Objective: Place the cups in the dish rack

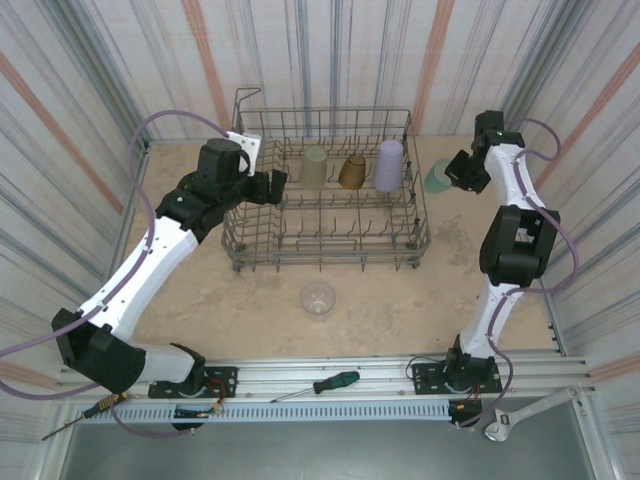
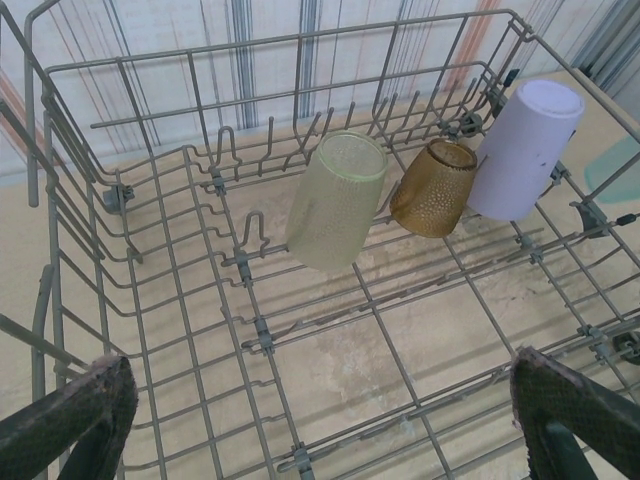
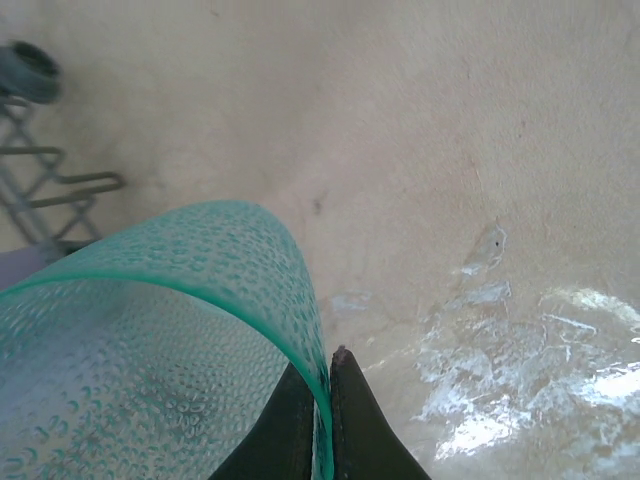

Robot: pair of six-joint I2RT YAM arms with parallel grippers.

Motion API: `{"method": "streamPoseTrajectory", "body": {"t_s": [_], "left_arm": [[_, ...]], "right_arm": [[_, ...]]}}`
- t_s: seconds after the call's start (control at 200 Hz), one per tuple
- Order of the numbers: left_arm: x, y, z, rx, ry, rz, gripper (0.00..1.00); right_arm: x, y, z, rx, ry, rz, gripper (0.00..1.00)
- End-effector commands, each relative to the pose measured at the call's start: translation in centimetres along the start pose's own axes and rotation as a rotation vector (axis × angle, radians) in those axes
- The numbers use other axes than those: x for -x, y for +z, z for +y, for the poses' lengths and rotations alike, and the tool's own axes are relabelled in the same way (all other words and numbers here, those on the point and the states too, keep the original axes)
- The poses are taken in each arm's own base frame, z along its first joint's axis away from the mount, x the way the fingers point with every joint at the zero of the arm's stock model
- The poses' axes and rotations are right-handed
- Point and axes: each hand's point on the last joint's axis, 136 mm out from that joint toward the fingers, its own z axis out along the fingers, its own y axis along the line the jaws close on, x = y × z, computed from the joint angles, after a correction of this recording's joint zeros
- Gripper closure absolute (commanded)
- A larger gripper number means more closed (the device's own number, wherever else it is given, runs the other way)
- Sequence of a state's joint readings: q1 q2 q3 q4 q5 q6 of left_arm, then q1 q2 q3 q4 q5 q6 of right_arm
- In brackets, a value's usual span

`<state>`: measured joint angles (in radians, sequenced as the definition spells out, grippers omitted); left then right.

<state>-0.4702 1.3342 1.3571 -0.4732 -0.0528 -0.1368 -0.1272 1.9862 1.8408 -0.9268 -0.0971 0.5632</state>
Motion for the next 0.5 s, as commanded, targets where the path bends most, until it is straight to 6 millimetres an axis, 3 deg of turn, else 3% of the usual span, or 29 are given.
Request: {"method": "streamPoseTrajectory", "body": {"t_s": [0.0,0.175,0.491], "left_arm": [[1.4,-1.1,-0.2,-0.013,-0.023,-0.030,0.01],[1.4,-1.1,-0.2,-0.015,-0.024,-0.025,0.01],[1.0,-0.6,-0.1,-0.007,-0.033,-0.002,0.01]], "right_arm": [[1.7,-6.1,1.2,0.041,-0.033,-0.110,1.00],[1.5,-9.1,2.5,0.095,-0.040,-0.146,1.00],[-0.9,-15.1,7.9,0.245,-0.150,-0.238,1.00]]}}
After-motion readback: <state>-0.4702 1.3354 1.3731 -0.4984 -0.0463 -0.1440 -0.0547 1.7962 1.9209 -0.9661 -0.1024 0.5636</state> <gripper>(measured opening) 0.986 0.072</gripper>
